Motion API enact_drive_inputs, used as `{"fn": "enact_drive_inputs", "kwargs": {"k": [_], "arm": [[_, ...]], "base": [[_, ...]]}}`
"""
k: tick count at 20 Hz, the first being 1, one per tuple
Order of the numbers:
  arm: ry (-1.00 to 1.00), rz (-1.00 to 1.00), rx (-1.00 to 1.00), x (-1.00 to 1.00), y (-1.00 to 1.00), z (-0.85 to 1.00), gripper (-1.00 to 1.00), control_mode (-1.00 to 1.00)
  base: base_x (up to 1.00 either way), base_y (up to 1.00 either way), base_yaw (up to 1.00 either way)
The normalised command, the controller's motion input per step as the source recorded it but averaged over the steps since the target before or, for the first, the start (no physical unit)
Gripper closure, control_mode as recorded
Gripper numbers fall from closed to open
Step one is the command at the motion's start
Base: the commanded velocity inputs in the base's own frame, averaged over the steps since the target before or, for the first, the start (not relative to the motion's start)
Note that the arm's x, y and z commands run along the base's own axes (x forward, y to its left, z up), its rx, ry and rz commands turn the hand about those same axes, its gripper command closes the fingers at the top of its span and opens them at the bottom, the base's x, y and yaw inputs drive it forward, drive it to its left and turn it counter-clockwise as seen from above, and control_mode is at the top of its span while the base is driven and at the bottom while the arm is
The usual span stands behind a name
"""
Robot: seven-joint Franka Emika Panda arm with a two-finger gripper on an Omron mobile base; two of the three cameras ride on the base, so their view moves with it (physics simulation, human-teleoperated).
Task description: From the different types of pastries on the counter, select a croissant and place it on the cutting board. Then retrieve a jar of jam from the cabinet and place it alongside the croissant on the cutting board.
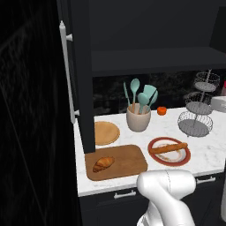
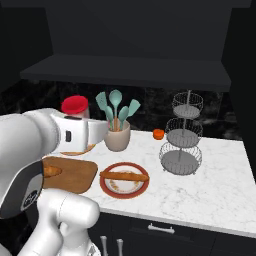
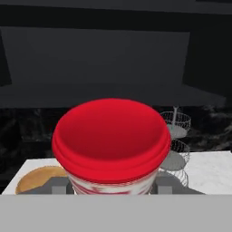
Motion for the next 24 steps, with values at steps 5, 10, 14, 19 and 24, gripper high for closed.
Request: {"fn": "enact_drive_inputs", "kwargs": {"k": [5, 10, 14, 19, 24], "arm": [[0.01, 0.12, 0.0, -0.11, 0.07, -0.31, 1.0, -1.0], [0.0, 0.43, -0.04, 0.68, 0.21, -1.0, 1.0, -1.0], [-0.03, 0.22, -0.03, 0.11, 0.02, -0.46, 1.0, -1.0], [-0.08, 0.37, -0.02, 0.74, 0.21, -0.96, 1.0, -1.0], [0.0, 0.14, 0.0, 0.33, 0.32, -0.55, 1.0, -1.0]], "base": [[0.0, 0.0, 0.0], [0.0, 0.0, 0.0], [0.0, 0.0, 0.0], [0.0, 0.0, 0.0], [0.0, 0.0, 0.0]]}}
